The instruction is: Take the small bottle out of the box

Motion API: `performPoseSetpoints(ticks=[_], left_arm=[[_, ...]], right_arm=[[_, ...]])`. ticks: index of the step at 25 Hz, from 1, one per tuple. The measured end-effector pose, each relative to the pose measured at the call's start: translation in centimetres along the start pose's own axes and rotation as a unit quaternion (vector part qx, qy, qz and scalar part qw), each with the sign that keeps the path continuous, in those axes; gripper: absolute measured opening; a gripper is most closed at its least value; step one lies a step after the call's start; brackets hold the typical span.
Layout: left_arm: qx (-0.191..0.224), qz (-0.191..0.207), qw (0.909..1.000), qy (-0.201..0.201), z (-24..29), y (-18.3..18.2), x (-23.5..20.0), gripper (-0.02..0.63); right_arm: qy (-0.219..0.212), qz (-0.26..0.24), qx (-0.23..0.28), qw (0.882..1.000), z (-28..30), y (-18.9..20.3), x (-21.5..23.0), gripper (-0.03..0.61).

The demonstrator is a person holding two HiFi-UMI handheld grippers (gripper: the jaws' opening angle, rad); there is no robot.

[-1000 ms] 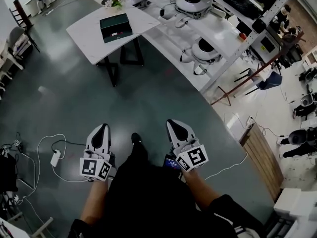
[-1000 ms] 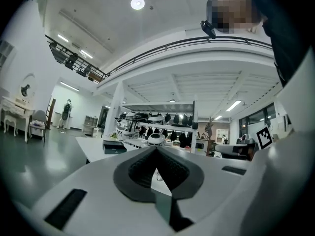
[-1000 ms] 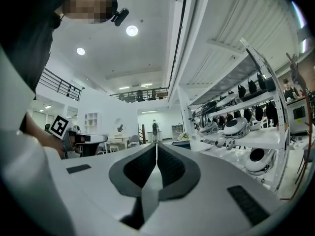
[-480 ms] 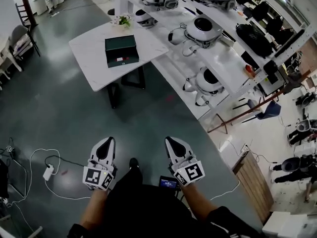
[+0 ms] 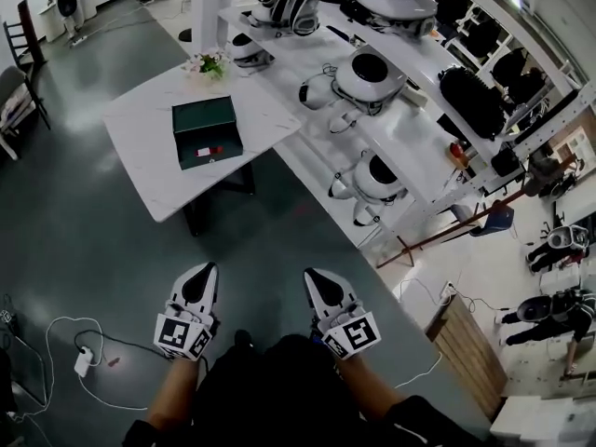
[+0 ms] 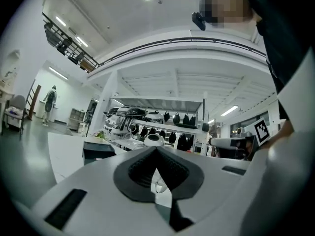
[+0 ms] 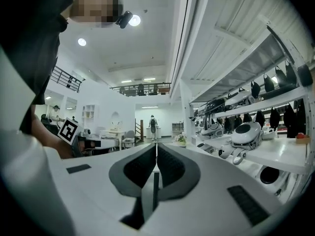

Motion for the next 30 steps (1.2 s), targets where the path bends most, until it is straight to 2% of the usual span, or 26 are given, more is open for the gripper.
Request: performPoseSetpoints(ticks=[3,7,12,15,17,19,24,30], left_arm=[[0.009,-0.017,0.9998,-0.003,2.4,0.2,-1.2,0.012],[0.007,-0.015,0.9998,-0.012,5.8,0.4,-2.8,0.012],[-0.002,-0.01,0.9993,-0.036,10.1,1.1,-4.5,0.012],[0.028,-0.037,0.9978,-0.047,12.7,0.8,-5.0,0.012],[0.035,-0.039,0.9962,-0.069,14.8,0.2,-5.2,0.012],[0.026,-0.025,0.994,-0.104,17.0,-0.2,-5.5,0.012],[0.031,-0.003,0.983,-0.181,21.2,-1.8,-6.1,0.012],[0.039,-0.001,0.9712,-0.235,24.0,-2.3,-7.1,0.012]], right_arm=[[0.005,0.003,0.002,1.0,1.3,-0.1,1.5,0.034],[-0.003,0.007,0.007,1.0,3.9,0.3,4.5,0.034],[-0.038,0.022,0.015,0.999,8.2,1.7,9.0,0.034],[-0.071,0.025,0.015,0.997,11.3,2.2,12.6,0.034],[-0.095,0.025,0.015,0.995,13.6,1.9,15.3,0.034],[-0.117,0.022,0.015,0.993,15.7,1.5,17.8,0.034],[-0.172,0.018,0.014,0.985,21.0,0.6,23.6,0.034],[-0.217,0.028,0.024,0.975,25.9,0.7,27.3,0.034]])
Point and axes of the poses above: the fingertips, and each gripper's own axes: z forward along the fingers, x to its right, y out of its underside, the point moved 8 cm from there along -z, backward along the fingers, and after that the axes turned 2 degrees about -z, right-handed, at the moved point
